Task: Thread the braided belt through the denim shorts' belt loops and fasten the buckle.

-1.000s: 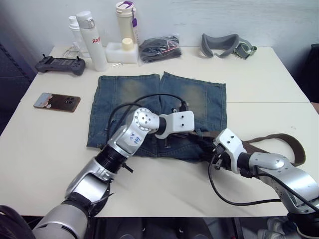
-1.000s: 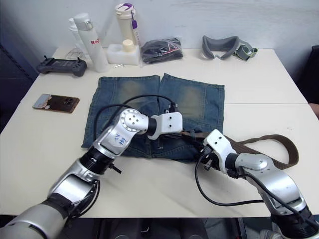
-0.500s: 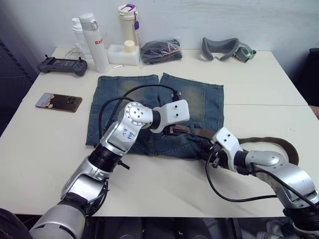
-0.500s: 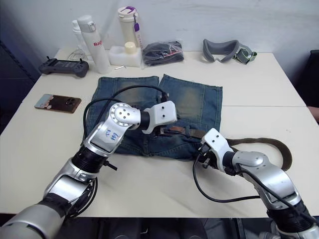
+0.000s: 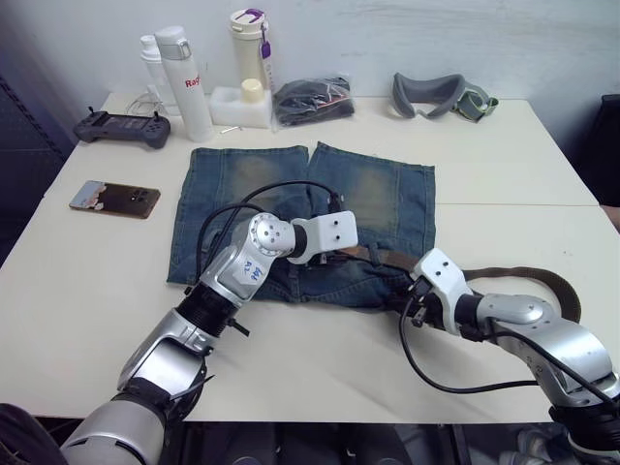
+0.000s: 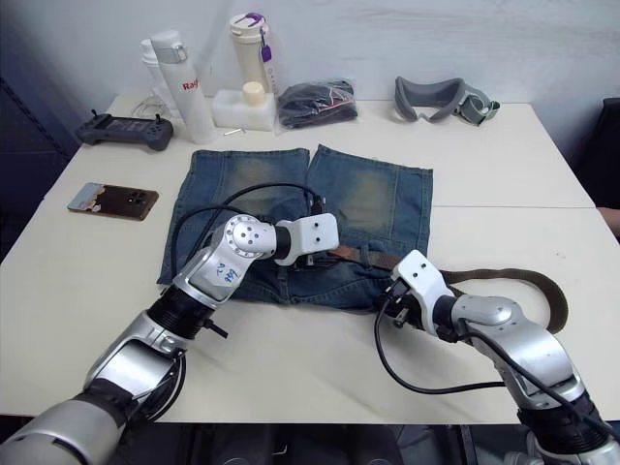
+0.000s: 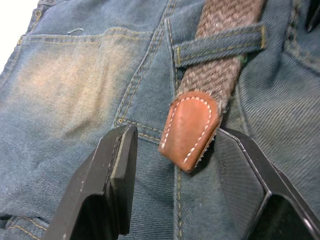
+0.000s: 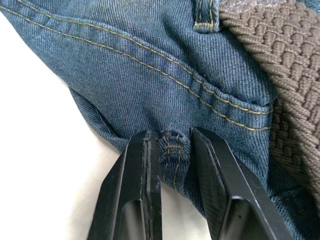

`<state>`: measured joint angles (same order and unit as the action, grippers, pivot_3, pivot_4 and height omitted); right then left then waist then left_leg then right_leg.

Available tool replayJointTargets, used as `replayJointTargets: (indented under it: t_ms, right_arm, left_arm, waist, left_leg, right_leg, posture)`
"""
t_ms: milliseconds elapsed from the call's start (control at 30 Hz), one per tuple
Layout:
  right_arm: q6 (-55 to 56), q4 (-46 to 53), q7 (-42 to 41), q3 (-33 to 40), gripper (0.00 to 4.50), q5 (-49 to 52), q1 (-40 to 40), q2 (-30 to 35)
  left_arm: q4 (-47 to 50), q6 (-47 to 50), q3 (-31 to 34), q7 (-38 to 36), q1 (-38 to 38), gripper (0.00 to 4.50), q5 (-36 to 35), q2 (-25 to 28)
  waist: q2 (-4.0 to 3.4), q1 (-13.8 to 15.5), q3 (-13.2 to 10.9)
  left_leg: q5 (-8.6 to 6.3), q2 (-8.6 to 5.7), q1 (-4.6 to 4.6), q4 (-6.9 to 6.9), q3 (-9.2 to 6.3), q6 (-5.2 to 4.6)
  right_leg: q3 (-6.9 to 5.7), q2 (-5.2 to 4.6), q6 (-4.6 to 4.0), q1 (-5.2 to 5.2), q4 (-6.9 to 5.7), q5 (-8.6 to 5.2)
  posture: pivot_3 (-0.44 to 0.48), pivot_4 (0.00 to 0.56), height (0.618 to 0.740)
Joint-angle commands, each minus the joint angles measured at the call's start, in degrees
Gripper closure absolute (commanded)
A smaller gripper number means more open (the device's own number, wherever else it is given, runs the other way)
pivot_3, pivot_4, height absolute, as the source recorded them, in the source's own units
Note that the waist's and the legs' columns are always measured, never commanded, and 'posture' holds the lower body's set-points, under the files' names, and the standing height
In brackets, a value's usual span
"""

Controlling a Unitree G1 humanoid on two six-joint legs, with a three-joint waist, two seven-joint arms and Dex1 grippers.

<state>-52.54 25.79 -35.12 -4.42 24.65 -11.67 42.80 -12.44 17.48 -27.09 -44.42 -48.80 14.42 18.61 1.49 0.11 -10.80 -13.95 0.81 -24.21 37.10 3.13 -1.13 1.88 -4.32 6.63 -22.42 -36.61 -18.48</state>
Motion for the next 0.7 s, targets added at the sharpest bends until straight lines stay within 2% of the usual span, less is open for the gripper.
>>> replayJointTargets:
  t_ms: [33,267,300,333,467,500,700]
  right_arm:
    - [-2.4,-1.0,1.0,-0.6,3.26,-1.0,1.9,0.2]
    - [-2.6,-0.9,1.5,-0.4,3.26,-1.0,1.8,-0.2]
    - [-2.6,-0.9,1.5,-0.4,3.26,-1.0,1.8,-0.3]
    - [-2.7,-1.0,1.6,-0.4,3.26,-1.1,1.7,-0.3]
    - [-2.7,-1.0,1.7,-0.5,3.26,-1.1,1.6,-0.5]
    - [-2.9,-1.1,1.8,-0.6,3.26,-1.1,1.4,-0.5]
    - [-4.9,-2.5,3.9,-0.5,3.26,-1.7,0.8,-2.0]
  left_arm:
    - [-0.4,-1.6,0.4,0.0,-1.3,1.86,0.5,-0.5]
    - [-3.4,-3.7,1.0,2.2,-2.4,1.86,1.1,-2.3]
    - [-3.7,-4.3,1.1,2.8,-2.4,2.39,1.3,-2.5]
    - [-4.0,-4.8,1.1,3.0,-2.4,2.61,1.5,-2.5]
    - [-4.2,-6.7,0.8,3.6,-2.1,4.28,2.6,-2.6]
    - [-4.2,-7.0,0.8,3.4,-2.2,4.4,2.7,-2.5]
    - [2.2,-3.5,2.1,-0.9,-3.0,4.4,2.1,-0.3]
  waist:
    - [0.0,0.0,0.0]
    - [0.0,0.1,0.0]
    - [0.0,0.0,0.0]
    - [0.0,0.0,0.0]
    - [0.0,0.0,0.0]
    - [0.0,0.0,0.0]
    - [0.01,-0.1,0.0]
  left_leg:
    - [0.0,0.0,0.0,0.0,0.0,0.0]
    - [-0.01,-0.02,-0.01,-0.01,-0.01,-0.01]
    - [-0.01,-0.02,0.0,-0.01,-0.01,-0.01]
    - [-0.01,-0.02,0.0,-0.01,-0.01,-0.01]
    - [-0.01,-0.02,0.0,-0.03,0.0,-0.01]
    - [-0.01,-0.02,-0.01,-0.02,0.0,-0.01]
    - [-0.01,-0.01,0.0,-0.04,-0.01,0.0]
  right_leg:
    - [0.0,0.0,0.0,0.0,0.01,0.0]
    - [-0.02,-0.04,0.0,0.01,0.04,0.0]
    - [-0.02,-0.04,0.0,0.01,0.04,0.0]
    - [-0.02,-0.03,0.0,0.0,0.05,0.0]
    - [-0.01,-0.04,0.0,0.0,0.05,0.0]
    - [-0.02,-0.04,0.0,0.0,0.05,0.0]
    - [-0.01,-0.04,0.0,0.0,0.05,0.0]
  posture:
    - [0.0,0.15,0.735]
    - [0.0,0.15,0.735]
    - [0.0,0.15,0.735]
    - [0.0,0.15,0.735]
    - [0.0,0.15,0.735]
    - [0.0,0.15,0.735]
    - [0.0,0.15,0.735]
